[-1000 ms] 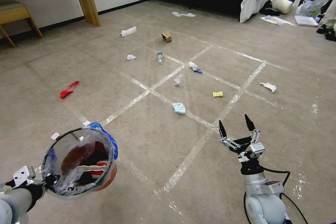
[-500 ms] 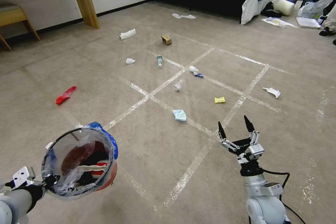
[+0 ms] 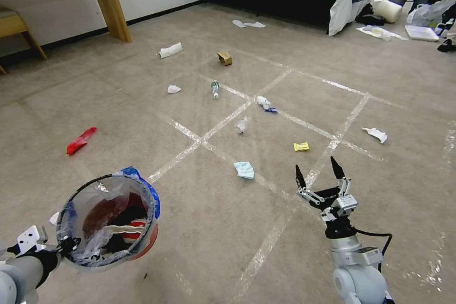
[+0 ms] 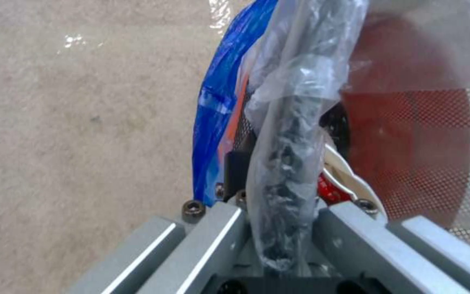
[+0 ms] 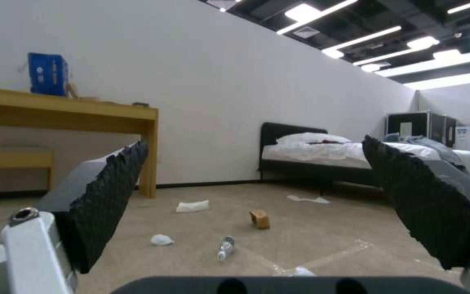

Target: Pick up the trash bin and place the garbage on the floor into it.

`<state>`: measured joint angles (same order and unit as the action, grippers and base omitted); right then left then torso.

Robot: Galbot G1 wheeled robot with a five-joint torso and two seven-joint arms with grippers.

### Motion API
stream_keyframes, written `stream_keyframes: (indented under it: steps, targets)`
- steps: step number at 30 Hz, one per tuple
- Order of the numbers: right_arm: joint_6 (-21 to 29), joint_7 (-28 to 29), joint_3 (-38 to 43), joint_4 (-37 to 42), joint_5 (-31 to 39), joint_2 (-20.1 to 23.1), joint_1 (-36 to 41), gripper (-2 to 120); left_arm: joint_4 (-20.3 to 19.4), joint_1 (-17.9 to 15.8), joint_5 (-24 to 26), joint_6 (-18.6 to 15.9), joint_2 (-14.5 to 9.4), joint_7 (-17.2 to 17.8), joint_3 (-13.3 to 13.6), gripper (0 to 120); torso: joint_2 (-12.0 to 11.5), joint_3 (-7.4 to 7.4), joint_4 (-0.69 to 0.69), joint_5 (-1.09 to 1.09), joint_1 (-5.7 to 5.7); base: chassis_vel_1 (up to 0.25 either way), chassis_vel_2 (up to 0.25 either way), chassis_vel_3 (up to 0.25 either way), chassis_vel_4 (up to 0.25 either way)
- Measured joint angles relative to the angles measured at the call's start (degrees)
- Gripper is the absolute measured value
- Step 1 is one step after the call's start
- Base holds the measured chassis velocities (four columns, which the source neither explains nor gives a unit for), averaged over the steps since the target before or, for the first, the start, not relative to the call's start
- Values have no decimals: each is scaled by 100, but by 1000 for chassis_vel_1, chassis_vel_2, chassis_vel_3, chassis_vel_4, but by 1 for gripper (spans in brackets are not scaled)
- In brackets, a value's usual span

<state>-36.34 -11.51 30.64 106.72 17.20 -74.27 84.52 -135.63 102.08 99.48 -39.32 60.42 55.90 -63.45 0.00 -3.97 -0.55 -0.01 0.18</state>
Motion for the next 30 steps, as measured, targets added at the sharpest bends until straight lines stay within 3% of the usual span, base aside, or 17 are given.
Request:
stream_keyframes:
  steps: [30]
  targets:
    - [0, 68, -139, -210, -165, -65, -183, 100, 119, -94, 59, 19, -69, 0, 1, 0, 1, 0, -1, 0, 0, -129, 129, 130, -129]
